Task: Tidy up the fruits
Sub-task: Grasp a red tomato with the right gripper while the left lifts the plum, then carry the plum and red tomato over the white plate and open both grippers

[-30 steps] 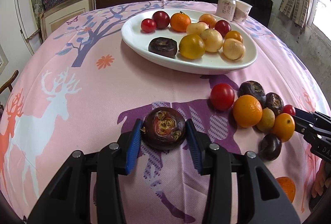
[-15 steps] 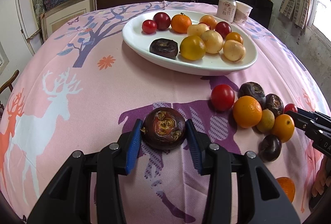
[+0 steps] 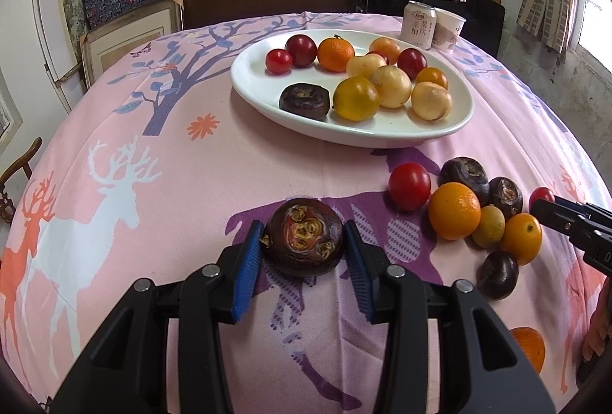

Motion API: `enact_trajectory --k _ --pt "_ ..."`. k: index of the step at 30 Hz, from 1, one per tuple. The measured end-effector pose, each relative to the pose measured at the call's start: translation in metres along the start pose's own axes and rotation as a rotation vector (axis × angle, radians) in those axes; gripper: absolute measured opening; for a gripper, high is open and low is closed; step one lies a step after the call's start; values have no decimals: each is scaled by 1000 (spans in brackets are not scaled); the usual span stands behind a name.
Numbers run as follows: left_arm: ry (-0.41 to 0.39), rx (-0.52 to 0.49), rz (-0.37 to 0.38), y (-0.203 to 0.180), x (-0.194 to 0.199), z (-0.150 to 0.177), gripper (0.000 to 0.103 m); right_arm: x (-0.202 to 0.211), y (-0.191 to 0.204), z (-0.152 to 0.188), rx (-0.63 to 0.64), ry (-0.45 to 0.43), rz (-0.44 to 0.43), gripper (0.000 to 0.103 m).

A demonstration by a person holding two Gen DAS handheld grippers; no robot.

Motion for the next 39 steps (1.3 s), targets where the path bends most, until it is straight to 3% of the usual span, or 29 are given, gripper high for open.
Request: enact_trajectory --k 16,21,24,31,39 --pt "-73 -5 -16 -1 17 -6 42 16 -2 -9 -12 -78 -13 31" --pt "-137 11 -22 1 34 -24 42 23 0 -16 -44 -100 -69 31" --pt "-155 -4 -31 -4 37 -44 42 26 7 -31 -41 -102 -108 31" --pt "-199 -18 -41 -18 26 -92 42 31 34 -94 43 -164 -109 31" --pt "-180 -9 -53 -21 -17 -126 42 -14 47 -125 94 -140 -95 31"
Point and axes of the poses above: each gripper's, at about its wrist camera, not at the fingertips, and x roughly against the way its jaws point, y to its left, z to its underside, the point moved 8 cm from there along -x, roughly the way its jaws point, and after that the axes turned 8 degrees about x, right-handed, at the moved point
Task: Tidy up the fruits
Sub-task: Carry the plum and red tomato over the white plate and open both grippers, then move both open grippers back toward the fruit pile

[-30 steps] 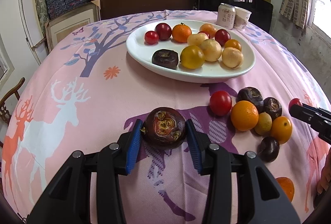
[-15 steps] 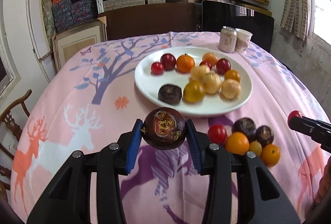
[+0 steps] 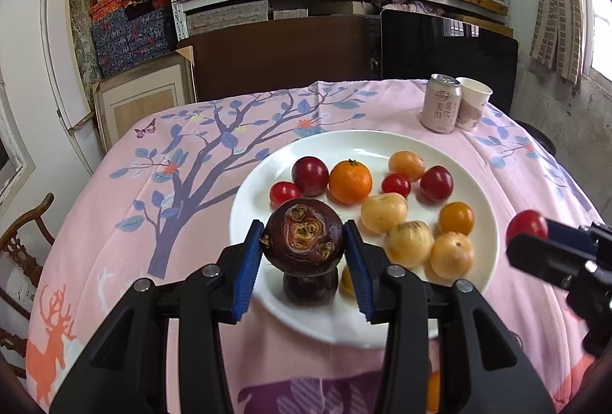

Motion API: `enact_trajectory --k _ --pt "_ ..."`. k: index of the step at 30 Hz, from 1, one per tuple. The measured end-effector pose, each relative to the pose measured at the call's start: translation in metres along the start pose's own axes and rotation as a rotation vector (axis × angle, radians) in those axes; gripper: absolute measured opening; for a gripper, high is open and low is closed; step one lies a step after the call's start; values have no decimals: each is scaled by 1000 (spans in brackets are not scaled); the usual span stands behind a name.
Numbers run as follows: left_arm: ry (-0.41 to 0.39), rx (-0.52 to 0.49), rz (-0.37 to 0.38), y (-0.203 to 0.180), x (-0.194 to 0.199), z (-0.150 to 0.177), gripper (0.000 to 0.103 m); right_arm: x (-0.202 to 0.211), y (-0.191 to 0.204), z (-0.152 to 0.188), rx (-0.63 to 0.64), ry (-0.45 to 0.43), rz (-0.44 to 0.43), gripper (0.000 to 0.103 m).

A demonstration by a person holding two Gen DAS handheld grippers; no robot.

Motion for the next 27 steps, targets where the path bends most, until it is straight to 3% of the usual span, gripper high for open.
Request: enact_trajectory --k 13,14,15,16,17,18,27 --pt "28 -17 20 -11 -44 -10 42 -39 -14 3 16 45 46 32" --pt "30 -18 18 -11 -46 -10 42 -41 -15 4 14 46 49 37" --pt "27 -16 17 -11 -48 -10 44 -42 -17 4 10 38 58 57" --pt "22 -14 16 -10 -48 -10 51 -41 -20 4 4 31 66 65" --pt "17 -11 15 -9 -47 -10 64 -40 -21 4 -1 25 66 68" --pt "7 -9 14 -9 -46 -11 67 -38 -21 4 -5 23 64 68" --pt "-30 -47 0 -14 -26 -9 70 -24 -23 2 -8 -7 62 68"
Point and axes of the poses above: each gripper's, at about its wrist camera, not at the fingertips, and x roughly against the way its jaws point, y to its left, z to its underside, the point moved 8 cm from there along -x, roughly the way its jaws point, and after that the axes turned 8 degrees about x, right-handed, at the moved point
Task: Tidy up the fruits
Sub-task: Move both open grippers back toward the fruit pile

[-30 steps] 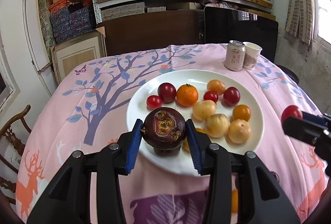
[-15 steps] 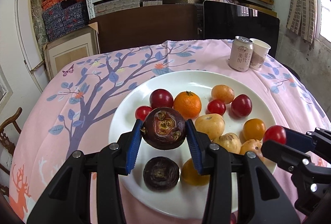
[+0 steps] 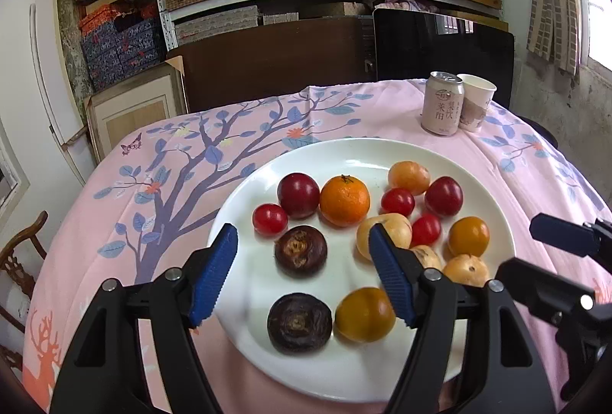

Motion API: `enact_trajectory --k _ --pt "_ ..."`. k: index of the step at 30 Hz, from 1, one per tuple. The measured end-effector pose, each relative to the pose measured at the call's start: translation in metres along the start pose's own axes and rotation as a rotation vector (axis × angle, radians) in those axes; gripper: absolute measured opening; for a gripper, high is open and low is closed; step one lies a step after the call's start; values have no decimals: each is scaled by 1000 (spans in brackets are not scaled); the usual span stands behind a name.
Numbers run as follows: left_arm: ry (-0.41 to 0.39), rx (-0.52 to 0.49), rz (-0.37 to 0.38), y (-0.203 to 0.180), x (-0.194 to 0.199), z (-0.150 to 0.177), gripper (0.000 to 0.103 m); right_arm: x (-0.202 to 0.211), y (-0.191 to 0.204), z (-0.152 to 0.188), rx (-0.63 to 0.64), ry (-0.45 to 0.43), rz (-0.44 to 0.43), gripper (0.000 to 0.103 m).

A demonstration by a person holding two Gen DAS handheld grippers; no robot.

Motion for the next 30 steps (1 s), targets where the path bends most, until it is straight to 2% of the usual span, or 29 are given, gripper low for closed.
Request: enact_trajectory --k 2,7,10,14,22,30 --pt "3 -3 1 1 7 5 75 3 -3 0 -12 -6 0 68" --pt "22 34 34 11 34 22 78 19 -17 2 -86 -36 -10 72" --pt "30 83 60 20 55 42 89 31 -30 5 -157 -58 -23 78" --pt "70 78 62 20 67 75 89 47 -48 23 -253 -67 -35 79" --pt "101 61 94 0 66 89 89 63 -78 47 -427 -76 -57 84" --pt "153 9 61 -10 43 95 90 59 -72 46 -407 -58 -66 85"
Point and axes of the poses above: each gripper's, at about its wrist camera, not at the fingertips, and x roughly against the way its jaws point, y to its left, z to its underside, the point moved 8 cm from there along -x, roughly the way its jaws point, and after that the axes turned 8 degrees about x, right-handed, at the moved point
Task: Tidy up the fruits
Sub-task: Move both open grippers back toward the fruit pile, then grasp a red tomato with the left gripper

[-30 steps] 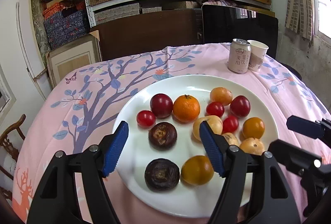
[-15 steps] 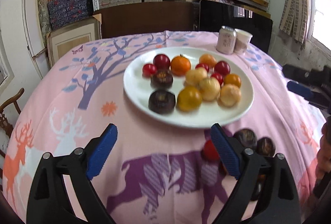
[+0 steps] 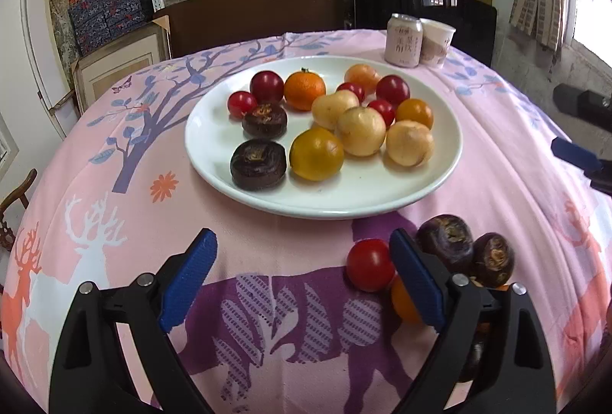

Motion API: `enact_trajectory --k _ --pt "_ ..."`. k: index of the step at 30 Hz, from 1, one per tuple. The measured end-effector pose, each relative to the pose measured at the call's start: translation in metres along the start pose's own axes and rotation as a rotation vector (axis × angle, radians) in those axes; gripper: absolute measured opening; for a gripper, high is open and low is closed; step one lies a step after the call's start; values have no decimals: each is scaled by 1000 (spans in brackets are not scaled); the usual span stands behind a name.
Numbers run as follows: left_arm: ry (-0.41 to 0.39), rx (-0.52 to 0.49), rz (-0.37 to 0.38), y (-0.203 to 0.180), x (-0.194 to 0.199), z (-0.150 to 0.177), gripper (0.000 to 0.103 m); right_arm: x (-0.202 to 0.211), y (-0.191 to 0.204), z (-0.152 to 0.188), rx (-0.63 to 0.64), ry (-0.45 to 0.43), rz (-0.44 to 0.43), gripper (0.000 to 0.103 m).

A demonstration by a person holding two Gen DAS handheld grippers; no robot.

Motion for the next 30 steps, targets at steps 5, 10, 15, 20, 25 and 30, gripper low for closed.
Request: enact_trajectory --k 5,10,15,20,25,30 --pt "7 28 -17 15 2 0 94 0 2 0 9 2 -4 86" --pt "9 146 -97 68 22 15 93 3 -1 -1 -8 -6 -9 86" --pt "-14 177 -66 79 37 28 93 6 1 -2 -3 -15 -21 86" --pt "-26 34 -83 53 35 30 93 9 6 -2 22 -21 -16 86" --pt "6 -18 -28 35 33 37 66 8 9 -1 32 -18 -16 86" --pt "33 -74 21 16 30 43 50 7 9 -1 38 -14 -7 86"
Point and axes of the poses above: each gripper's, at about its wrist camera, not at the fingertips, and x roughly against the way its jaws point, y to its left, z to its underside, the point moved 8 cm from there along -x, roughly the way its jaws point, and after that the axes turned 8 degrees about x, right-handed, at the moved point
